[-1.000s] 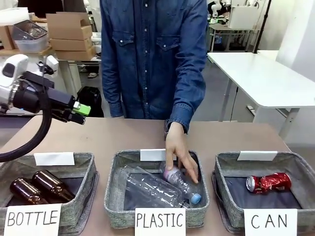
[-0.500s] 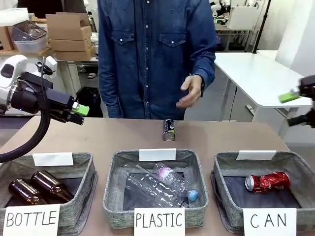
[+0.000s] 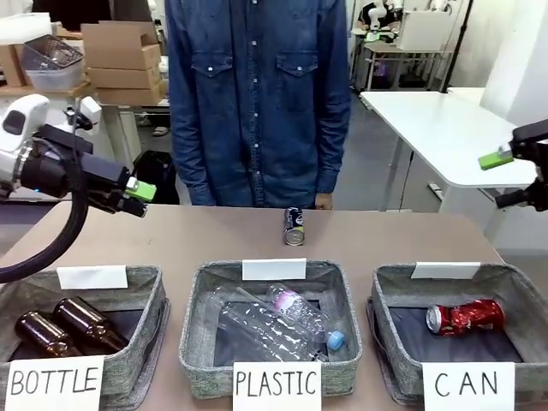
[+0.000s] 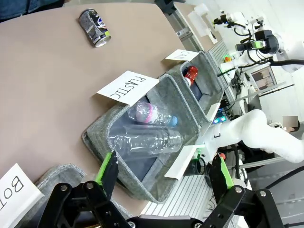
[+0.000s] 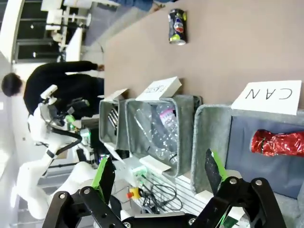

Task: Sort the can waste into the basket.
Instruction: Pick up the can waste from the table and place it in the right Fabric basket.

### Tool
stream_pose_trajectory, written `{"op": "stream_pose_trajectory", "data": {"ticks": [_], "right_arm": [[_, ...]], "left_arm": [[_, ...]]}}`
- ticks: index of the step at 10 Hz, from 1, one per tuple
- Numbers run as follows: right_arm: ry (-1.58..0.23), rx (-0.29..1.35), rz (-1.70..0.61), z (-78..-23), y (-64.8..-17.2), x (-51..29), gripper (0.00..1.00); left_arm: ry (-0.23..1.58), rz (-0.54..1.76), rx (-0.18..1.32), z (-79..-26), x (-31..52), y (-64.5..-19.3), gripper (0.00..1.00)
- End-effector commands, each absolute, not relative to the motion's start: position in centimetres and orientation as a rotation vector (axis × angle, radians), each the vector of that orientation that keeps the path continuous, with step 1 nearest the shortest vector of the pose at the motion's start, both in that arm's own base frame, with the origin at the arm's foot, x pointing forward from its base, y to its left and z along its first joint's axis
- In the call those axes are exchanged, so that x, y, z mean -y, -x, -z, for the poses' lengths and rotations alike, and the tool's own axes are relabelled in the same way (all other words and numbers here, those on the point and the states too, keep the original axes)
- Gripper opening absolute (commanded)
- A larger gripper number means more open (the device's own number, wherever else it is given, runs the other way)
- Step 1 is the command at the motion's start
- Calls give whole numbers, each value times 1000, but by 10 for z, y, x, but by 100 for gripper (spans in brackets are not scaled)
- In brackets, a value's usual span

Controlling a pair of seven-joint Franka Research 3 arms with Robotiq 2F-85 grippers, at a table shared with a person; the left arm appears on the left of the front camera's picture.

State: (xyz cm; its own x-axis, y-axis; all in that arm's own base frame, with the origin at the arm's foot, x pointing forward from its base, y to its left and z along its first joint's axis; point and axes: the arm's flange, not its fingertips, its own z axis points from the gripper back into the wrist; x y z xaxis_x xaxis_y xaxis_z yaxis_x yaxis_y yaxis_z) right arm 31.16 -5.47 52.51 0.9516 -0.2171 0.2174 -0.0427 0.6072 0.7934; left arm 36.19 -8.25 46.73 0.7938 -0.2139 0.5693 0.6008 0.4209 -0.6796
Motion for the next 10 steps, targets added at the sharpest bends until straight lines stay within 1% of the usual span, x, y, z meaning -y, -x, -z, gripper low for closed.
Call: {"op": "stream_pose_trajectory", "data": {"ticks": [1,3,5,6,7,8,9,10], "right_arm": [[-805,261,20,-512,-355,-11,100],[-668,272,62,-488,-413,-88,100],[-546,280,51,-455,-463,-160,100],[-522,276,28,-441,-485,-191,100],[-537,270,38,-427,-504,-217,100],[-533,226,20,-414,-510,-225,100],[-551,286,6,-423,-472,-210,100],[-551,286,6,-423,-472,-210,100]], "left_arm": [[1038,532,448,-467,83,-362,100],[1038,532,448,-467,83,-362,100],[1038,532,448,-467,83,-362,100],[1038,532,448,-467,83,-362,100],[1038,532,448,-467,83,-362,100],[1038,532,448,-467,83,-362,100],[1038,532,448,-467,83,-362,100],[1038,532,448,-467,83,-362,100]]}}
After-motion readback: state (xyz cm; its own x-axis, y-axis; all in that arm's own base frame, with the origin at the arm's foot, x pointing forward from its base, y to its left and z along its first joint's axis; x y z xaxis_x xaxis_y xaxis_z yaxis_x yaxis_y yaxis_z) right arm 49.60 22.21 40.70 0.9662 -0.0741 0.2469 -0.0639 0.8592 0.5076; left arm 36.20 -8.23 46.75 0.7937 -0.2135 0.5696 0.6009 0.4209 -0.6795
